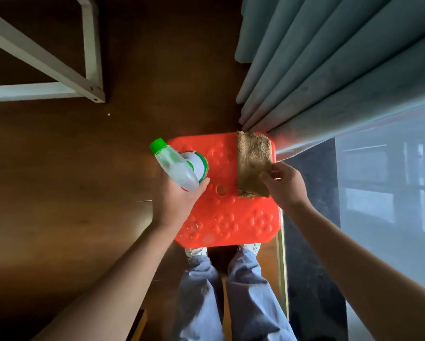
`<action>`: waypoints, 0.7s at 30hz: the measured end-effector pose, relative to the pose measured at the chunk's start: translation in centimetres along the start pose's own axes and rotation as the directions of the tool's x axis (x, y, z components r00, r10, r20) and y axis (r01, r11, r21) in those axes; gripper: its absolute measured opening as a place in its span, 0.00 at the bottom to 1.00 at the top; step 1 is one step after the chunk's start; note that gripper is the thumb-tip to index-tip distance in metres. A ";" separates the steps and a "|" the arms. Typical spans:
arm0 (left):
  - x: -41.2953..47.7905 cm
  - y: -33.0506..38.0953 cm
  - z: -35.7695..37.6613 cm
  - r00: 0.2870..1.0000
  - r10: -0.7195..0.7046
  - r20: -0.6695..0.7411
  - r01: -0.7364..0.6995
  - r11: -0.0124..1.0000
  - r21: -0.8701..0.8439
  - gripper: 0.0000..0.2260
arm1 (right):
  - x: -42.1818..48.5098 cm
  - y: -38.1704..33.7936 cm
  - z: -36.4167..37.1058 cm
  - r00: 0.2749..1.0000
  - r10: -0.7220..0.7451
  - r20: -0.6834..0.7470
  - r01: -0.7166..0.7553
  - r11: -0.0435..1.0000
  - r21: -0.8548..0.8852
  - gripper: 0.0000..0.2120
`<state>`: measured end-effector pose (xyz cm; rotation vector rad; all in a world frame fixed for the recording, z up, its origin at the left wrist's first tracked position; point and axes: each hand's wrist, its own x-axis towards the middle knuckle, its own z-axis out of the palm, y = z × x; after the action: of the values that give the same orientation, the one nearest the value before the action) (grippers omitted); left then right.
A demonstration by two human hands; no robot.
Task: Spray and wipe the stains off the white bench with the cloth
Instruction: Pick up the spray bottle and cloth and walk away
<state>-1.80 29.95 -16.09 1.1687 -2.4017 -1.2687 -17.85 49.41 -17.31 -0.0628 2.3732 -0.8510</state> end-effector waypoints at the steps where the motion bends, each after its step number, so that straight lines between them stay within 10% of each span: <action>1: 0.0 0.1 0.0 1.000 0.009 0.002 -0.009 1.000 0.011 0.35 | -0.1 0.0 0.1 1.000 0.008 -0.002 -0.008 1.000 -0.002 0.01; 21: -1.1 1.5 1.6 0.975 -0.064 -0.213 0.068 0.998 0.012 0.38 | -1.6 0.4 1.2 0.995 0.016 -0.098 -0.010 0.998 0.061 0.04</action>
<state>-2.67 32.24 -15.77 1.3269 -2.2422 -1.0799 -15.78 49.41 -17.38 0.0202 2.4347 -0.9387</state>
